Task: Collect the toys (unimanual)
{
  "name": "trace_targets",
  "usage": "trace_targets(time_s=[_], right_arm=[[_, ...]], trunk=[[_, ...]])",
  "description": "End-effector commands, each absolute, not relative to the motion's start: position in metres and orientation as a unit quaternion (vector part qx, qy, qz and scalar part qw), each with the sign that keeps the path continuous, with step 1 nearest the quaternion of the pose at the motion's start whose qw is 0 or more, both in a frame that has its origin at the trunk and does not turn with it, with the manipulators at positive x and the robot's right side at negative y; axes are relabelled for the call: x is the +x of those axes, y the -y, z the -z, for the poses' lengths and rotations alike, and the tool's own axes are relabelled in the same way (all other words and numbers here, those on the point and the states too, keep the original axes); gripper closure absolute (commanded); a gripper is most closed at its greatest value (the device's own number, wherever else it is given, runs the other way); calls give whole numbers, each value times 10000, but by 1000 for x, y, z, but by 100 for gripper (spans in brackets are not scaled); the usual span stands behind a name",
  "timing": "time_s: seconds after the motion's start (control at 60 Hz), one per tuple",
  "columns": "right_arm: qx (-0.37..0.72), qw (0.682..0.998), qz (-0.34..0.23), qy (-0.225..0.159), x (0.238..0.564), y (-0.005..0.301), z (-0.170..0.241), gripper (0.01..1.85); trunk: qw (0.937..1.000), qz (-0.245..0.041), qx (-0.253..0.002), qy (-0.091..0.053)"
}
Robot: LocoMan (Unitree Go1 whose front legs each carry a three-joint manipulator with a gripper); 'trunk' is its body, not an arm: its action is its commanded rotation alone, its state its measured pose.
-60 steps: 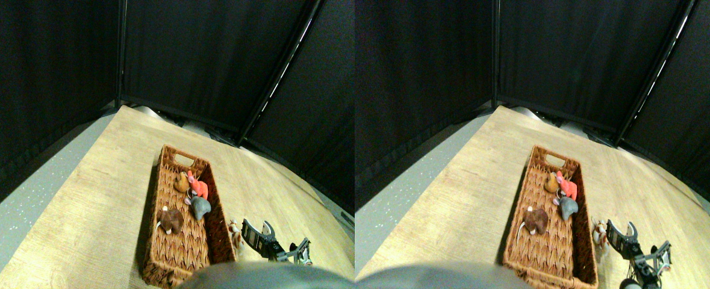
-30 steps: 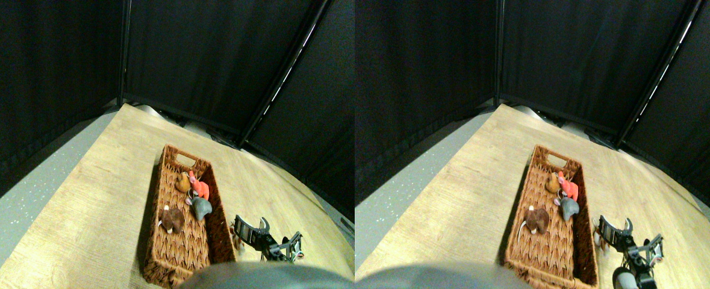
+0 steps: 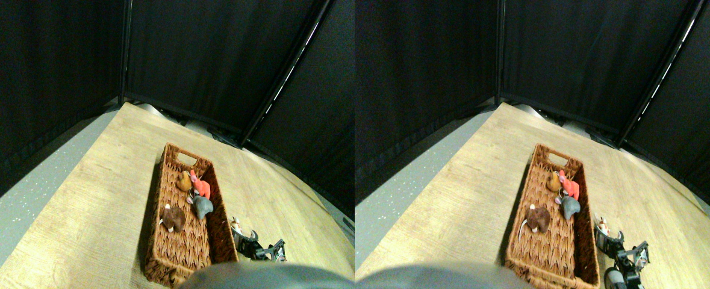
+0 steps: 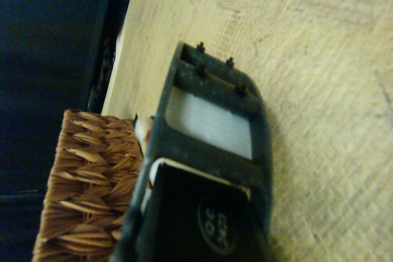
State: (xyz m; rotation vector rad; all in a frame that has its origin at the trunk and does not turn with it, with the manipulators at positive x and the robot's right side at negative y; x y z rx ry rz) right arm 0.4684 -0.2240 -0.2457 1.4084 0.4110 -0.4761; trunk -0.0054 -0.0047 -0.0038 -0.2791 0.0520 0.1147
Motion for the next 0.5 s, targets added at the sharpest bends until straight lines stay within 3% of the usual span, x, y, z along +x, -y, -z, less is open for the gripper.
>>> trace_targets(time_s=[0.017,0.2,0.283,0.367,0.383,0.433,0.5], right_arm=[[6367,7167,2232,-1768,473,225,249,107],[6362,7144,2237,-1865,473,227,259,113],[6483,7082,2240,-1676,475,228,259,138],[6440,7121,2296,-1598,476,229,258,150],[6468,7092,2375,-1492,477,229,258,164],[6458,7117,2361,-1438,478,229,257,177],[6202,7346,2448,-1255,478,228,255,180]], trunk=[[9855,-663,-1505,-419],[9856,-658,-1489,-452],[9858,-658,-1479,-448],[9859,-654,-1472,-453],[9859,-654,-1472,-453],[9861,-643,-1461,-458],[9864,-630,-1448,-452]])
